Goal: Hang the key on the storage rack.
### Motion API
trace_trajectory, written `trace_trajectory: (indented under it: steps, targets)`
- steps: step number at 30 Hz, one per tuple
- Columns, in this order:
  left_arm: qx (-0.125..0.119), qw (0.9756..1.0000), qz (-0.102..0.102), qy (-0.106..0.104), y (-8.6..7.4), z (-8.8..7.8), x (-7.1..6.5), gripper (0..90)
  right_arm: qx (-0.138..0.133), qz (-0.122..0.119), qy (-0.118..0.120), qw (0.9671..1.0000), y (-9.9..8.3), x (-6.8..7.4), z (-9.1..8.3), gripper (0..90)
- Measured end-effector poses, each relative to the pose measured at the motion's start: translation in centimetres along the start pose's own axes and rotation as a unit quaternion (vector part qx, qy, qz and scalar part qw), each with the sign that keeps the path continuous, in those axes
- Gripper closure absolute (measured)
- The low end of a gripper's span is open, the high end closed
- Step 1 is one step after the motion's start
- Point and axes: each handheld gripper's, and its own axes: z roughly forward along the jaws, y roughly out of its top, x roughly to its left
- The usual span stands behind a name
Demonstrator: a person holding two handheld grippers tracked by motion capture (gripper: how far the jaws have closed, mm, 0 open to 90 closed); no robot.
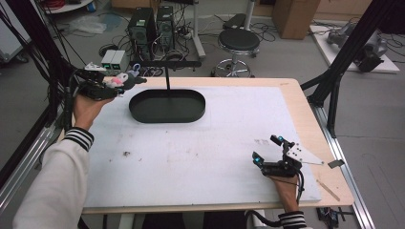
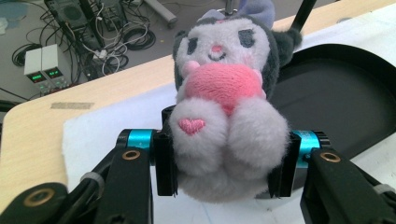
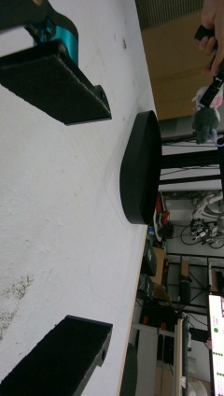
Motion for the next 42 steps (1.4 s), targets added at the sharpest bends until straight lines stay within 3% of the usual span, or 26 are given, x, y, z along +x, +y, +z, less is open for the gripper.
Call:
trace_trajectory:
  steps: [10, 12, 14, 15, 16, 18, 20, 21, 23, 25, 28, 34, 37, 42]
  targets:
    - [0.012, 0.9996, -0.015, -0.021, -0.4, 1.8, 0.0, 54.4, 0.0, 0.003, 0.001, 1.0, 0.0, 0.0, 0.0, 0.4]
    - [0.014, 0.9987, -0.016, -0.047, -0.7, 2.1, 0.4, 53.4, 0.001, 0.004, 0.0, 1.0, 0.0, 0.0, 0.0, 0.4]
    - [0.016, 0.995, -0.019, -0.096, -1.1, 2.5, 0.8, 49.7, 0.001, 0.003, 0.001, 1.0, 0.0, 0.0, 0.0, 0.4]
    - [0.013, 0.993, -0.019, -0.116, -1.5, 2.6, 0.8, 46.0, 0.001, 0.003, 0.001, 1.0, 0.0, 0.0, 0.0, 0.4]
    - [0.002, 0.9921, -0.005, -0.125, -1.8, 2.6, 0.7, 39.7, 0.001, 0.003, 0.001, 1.0, 0.0, 0.0, 0.0, 0.4]
    - [-0.016, 0.9922, 0.003, -0.124, -2.2, 2.4, 0.5, 25.8, 0.002, -0.001, 0.001, 1.0, 0.0, 0.0, 0.0, 0.4]
    - [-0.041, 0.9882, -0.004, -0.148, -2.8, 2.1, 0.4, 7.8, 0.003, 0.002, 0.002, 1.0, 0.0, 0.1, 0.0, 0.4]
    - [-0.058, 0.986, 0.002, -0.156, -3.1, 1.7, 0.3, 6.1, 0.003, 0.001, 0.002, 1.0, 0.0, 0.1, 0.0, 0.4]
    - [-0.095, 0.9844, 0.029, -0.146, -3.7, 0.6, -0.3, 1.8, 0.002, 0.006, 0.001, 1.0, 0.0, 0.0, 0.0, 0.4]
    - [-0.122, 0.98, 0.031, -0.154, -4.4, -0.4, -0.6, 1.7, -0.002, 0.006, 0.001, 1.0, 0.0, -0.1, 0.0, 0.4]
    - [-0.145, 0.9765, 0.043, -0.153, -5.6, -1.9, -1.2, 1.7, -0.001, 0.006, 0.0, 1.0, 0.0, 0.0, -0.1, 0.4]
    - [-0.178, 0.9705, 0.038, -0.158, -9.3, -4.0, -2.2, 1.7, -0.007, 0.002, -0.003, 1.0, -0.1, 0.1, -0.1, 0.4]
    - [-0.188, 0.9693, 0.028, -0.156, -10.9, -4.6, -2.5, 1.7, -0.008, 0.004, -0.002, 1.0, -0.1, 0.0, -0.1, 0.4]
    - [-0.204, 0.9669, 0.031, -0.15, -13.5, -6.0, -3.4, 1.7, -0.009, -0.003, -0.004, 0.9999, -0.1, 0.0, -0.1, 0.4]
